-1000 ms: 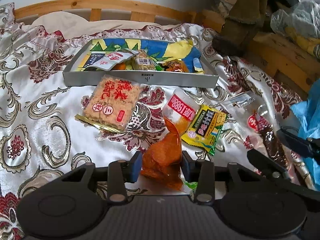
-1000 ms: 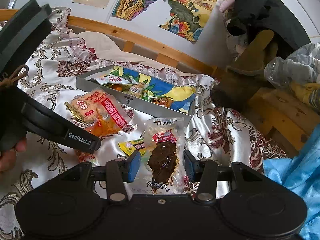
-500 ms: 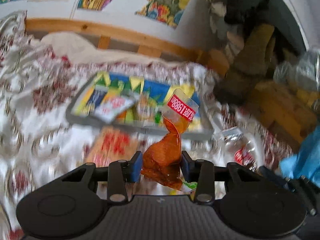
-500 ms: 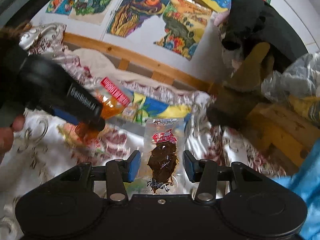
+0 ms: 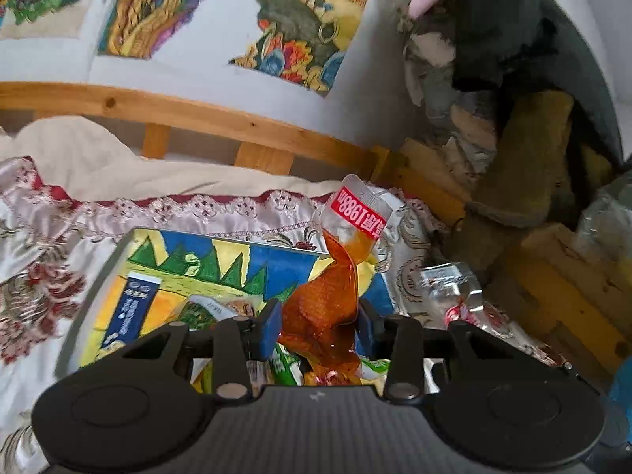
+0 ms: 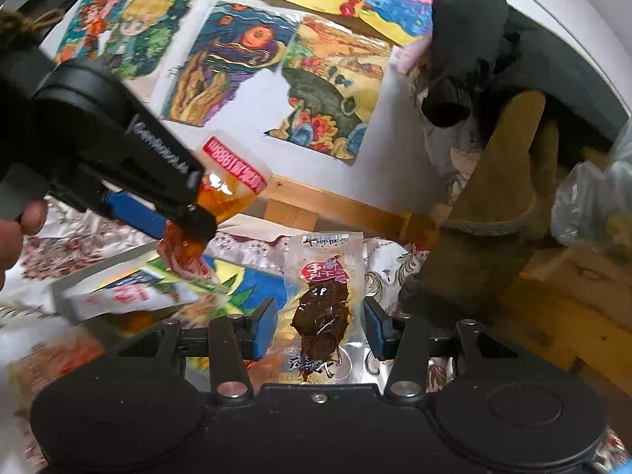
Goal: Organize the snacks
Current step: 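Open both tools over the tray to drop the orange and brown packs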
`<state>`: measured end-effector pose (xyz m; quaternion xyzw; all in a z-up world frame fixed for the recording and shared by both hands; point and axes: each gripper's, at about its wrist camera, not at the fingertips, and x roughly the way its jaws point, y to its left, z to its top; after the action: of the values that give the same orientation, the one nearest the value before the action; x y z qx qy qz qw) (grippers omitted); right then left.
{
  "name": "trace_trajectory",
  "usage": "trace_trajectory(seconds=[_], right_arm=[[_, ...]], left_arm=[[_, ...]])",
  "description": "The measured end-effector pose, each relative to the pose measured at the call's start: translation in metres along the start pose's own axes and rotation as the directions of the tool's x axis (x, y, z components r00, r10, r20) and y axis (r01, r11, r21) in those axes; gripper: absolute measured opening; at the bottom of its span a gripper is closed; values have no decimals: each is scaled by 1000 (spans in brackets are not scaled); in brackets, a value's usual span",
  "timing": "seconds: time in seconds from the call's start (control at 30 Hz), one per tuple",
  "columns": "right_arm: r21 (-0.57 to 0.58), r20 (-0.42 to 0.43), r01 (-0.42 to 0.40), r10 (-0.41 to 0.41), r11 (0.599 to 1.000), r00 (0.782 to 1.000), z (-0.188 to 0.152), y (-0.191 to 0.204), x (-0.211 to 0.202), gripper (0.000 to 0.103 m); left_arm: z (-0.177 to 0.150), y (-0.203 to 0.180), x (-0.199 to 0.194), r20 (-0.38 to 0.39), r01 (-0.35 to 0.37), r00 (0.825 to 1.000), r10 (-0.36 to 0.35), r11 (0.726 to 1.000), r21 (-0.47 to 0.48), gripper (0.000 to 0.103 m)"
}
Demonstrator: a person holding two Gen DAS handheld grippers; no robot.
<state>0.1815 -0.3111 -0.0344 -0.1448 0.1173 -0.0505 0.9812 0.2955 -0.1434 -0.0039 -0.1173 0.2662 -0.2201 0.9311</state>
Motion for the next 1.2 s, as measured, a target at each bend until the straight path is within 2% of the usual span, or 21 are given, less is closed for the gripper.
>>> trace_trajectory(seconds=[0.23,0.37,0.5,0.83,0.9,0.97,1.2], right_arm=[[129,-57,-10,17,992,998,-11,-19,61,48],[136,-70,-17,27,991,997,-17,-15,84,48],[139,-131,-27,45,990,990,-32,-12,103,48],[120,-195,-51,74,991,978,-40,-3,110,49],[118,-200,-54,77,992,977,-41,-2,109,56],[124,-197,-49,73,991,978,-40,-3,107,66],[167,-169,-21,50,986,984,-23,-14,87,74]], left_arm=[[-1,10,58,-96,-3,995,2,1000,-2,43],[-8,12,78,-159,-9,987,14,999,36,43],[-15,15,89,-202,-23,979,35,998,60,44],[-13,10,94,-214,-42,975,58,996,77,46],[-12,9,92,-215,-48,975,61,997,67,47],[-11,7,88,-208,-48,976,60,997,66,53],[-5,-1,57,-151,-58,986,67,996,67,70]])
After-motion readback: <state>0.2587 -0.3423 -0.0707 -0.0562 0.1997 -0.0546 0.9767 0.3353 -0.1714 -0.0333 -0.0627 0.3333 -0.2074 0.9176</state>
